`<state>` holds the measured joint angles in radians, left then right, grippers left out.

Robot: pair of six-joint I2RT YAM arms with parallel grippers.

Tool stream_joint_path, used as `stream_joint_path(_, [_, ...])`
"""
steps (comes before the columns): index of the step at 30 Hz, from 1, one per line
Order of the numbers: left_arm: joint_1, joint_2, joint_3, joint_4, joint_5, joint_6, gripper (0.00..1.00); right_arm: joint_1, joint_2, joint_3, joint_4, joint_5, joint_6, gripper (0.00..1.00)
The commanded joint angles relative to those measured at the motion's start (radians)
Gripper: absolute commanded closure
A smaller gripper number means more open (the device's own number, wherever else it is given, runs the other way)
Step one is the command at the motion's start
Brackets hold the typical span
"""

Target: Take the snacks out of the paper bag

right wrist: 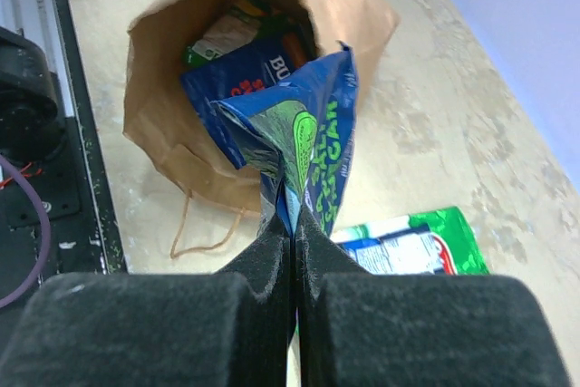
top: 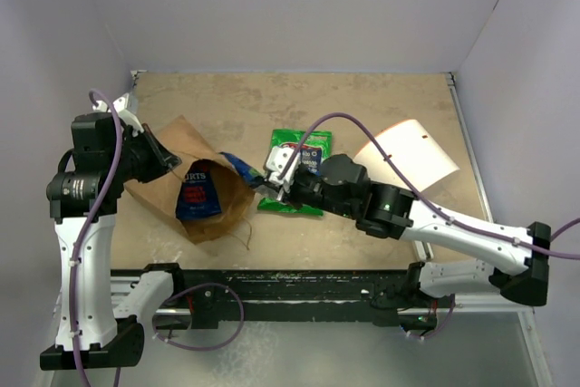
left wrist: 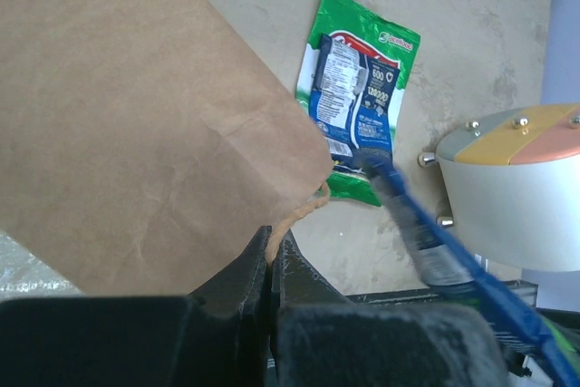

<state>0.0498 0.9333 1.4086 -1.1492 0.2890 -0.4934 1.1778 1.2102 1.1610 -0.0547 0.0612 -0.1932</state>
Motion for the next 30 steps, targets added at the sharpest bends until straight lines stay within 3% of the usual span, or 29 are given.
stream_joint_path(1, [-0.002, -0.012, -0.004, -0.004, -0.058, 0.019, 1.0, 0.001, -0.117, -0.026, 0.017, 0.063, 0.02, 1.0])
stream_joint_path(5, [-0.002, -0.008, 0.007, -0.008, -0.069, 0.012, 1.0, 0.0, -0.169, -0.036, -0.042, 0.002, -0.035, 1.0])
stream_joint_path(9, [-0.002, -0.014, 0.022, -0.008, -0.062, -0.007, 1.0, -0.035, -0.159, -0.046, -0.03, 0.079, -0.073, 1.0])
stream_joint_path(14, [-0.002, -0.002, 0.012, -0.006, -0.031, -0.058, 1.0, -0.215, -0.063, -0.08, 0.066, -0.051, -0.139, 1.0])
stream_joint_path(17, [-0.002, -0.002, 0.024, -0.002, -0.021, -0.068, 1.0, -0.243, 0.064, -0.033, 0.007, -0.054, -0.269, 1.0])
stream_joint_path(22, [-0.002, -0.002, 0.044, -0.015, -0.035, -0.059, 1.0, -0.248, 0.219, 0.029, -0.054, 0.059, -0.445, 1.0])
stream_joint_path(30, [-0.002, -0.012, 0.042, -0.023, -0.033, -0.056, 1.0, -0.256, 0.384, 0.08, -0.11, 0.234, -0.591, 1.0])
